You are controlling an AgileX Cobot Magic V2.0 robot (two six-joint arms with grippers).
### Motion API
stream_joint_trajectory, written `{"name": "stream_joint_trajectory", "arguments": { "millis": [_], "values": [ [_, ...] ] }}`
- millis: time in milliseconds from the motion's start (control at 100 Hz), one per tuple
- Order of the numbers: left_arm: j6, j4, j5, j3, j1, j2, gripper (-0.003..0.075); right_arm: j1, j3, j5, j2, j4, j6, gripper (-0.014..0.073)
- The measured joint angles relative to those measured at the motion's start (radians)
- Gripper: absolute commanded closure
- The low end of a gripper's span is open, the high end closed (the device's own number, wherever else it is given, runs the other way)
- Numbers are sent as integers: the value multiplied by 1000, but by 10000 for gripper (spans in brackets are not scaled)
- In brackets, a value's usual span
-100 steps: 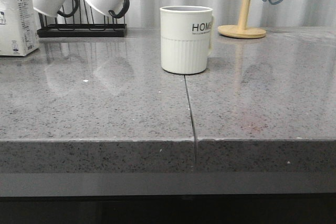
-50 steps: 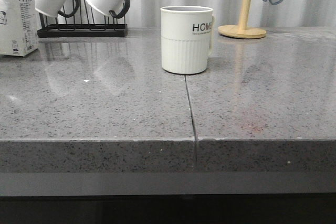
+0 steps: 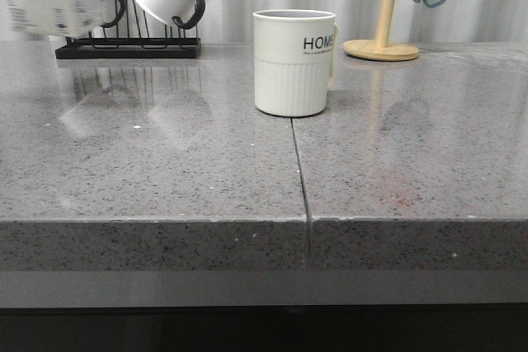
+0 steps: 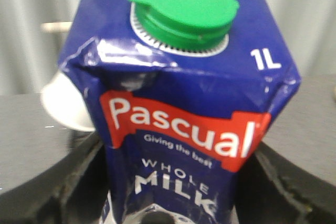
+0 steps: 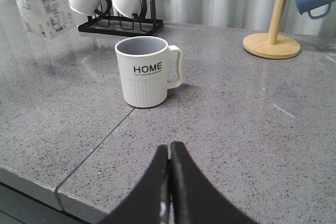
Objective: Place milk next to cup
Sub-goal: 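Grasp the blue-and-white milk carton with the left gripper, then carry the milk carton with the left gripper beside the white mug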
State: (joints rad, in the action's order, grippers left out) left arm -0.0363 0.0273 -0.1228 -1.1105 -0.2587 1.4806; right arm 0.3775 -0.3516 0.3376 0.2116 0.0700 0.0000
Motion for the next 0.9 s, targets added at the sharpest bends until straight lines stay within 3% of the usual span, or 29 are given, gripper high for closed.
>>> {"name": "stream_joint_trajectory", "arguments": {
  "millis": [300,760,830,900],
  "values": [
    [0,2,-31,11,-207,27,478,0,0,0,0,0,0,661],
    [5,48,-49,11,-307,138,476,0,0,0,0,0,0,661],
    [5,50,-49,11,-307,140,440,0,0,0,0,0,0,661],
    [5,50,-49,11,-307,140,333,0,0,0,0,0,0,661]
  ]
}}
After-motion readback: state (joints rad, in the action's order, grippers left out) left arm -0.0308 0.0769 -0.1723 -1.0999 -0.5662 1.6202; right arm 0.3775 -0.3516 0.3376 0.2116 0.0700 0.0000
